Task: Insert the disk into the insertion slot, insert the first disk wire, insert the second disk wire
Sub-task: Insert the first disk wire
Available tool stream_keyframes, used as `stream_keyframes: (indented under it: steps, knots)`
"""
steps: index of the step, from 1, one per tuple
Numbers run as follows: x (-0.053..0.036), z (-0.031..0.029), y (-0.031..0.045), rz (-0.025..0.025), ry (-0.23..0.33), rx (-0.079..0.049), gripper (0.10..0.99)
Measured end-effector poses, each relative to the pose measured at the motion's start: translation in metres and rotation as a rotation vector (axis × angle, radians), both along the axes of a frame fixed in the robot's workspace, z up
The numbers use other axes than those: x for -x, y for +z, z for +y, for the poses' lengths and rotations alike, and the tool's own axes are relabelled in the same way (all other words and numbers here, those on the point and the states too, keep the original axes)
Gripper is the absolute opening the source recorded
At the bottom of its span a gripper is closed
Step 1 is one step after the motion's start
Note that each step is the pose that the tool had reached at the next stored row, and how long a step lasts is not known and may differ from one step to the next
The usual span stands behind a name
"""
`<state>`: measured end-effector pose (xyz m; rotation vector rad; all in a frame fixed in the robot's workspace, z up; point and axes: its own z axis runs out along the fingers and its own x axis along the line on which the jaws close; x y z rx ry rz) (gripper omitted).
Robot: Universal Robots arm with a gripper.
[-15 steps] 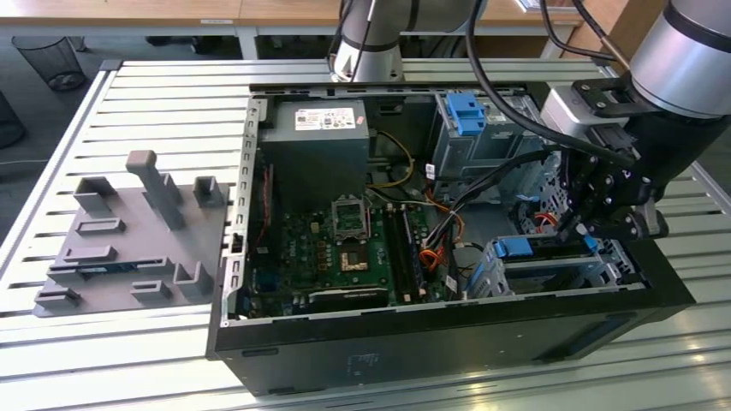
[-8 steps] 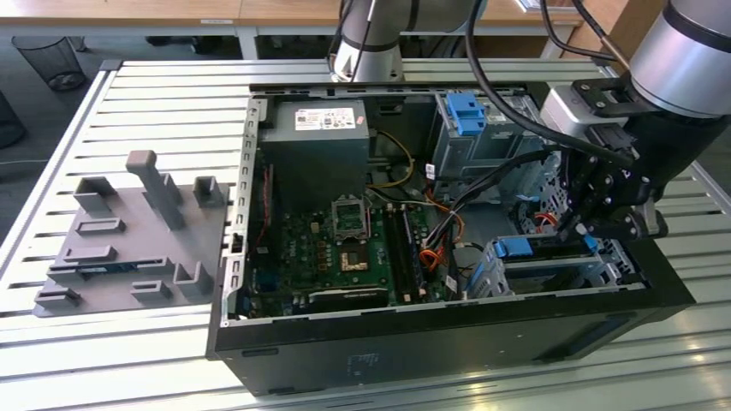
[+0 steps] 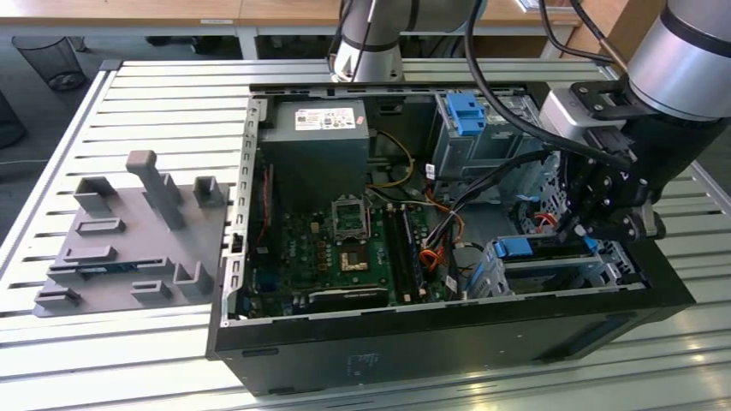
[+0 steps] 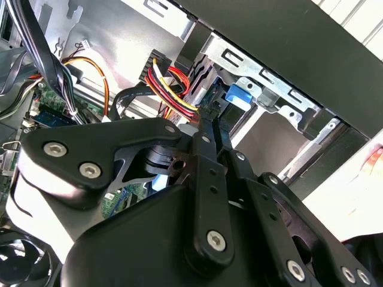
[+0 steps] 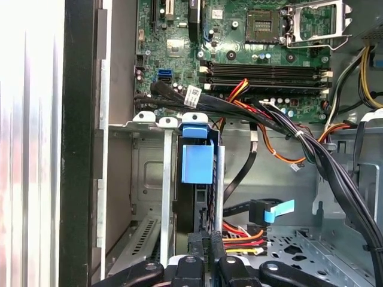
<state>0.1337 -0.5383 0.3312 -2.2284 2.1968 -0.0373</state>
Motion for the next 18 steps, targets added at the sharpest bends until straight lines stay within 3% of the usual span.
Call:
stream_keyframes:
  steps: [11, 13, 14, 18]
  knots:
    - [0.0, 0.0, -0.0023, 0.0001, 0.0, 0.002, 0.165]
    - [0.0, 0.0001, -0.0025, 0.0, 0.0, 0.002, 0.176]
    - [0.0, 0.0001, -0.0025, 0.0, 0.0, 0.002, 0.239]
    - [0.0, 0.0001, -0.0003, 0.0, 0.0, 0.002, 0.239]
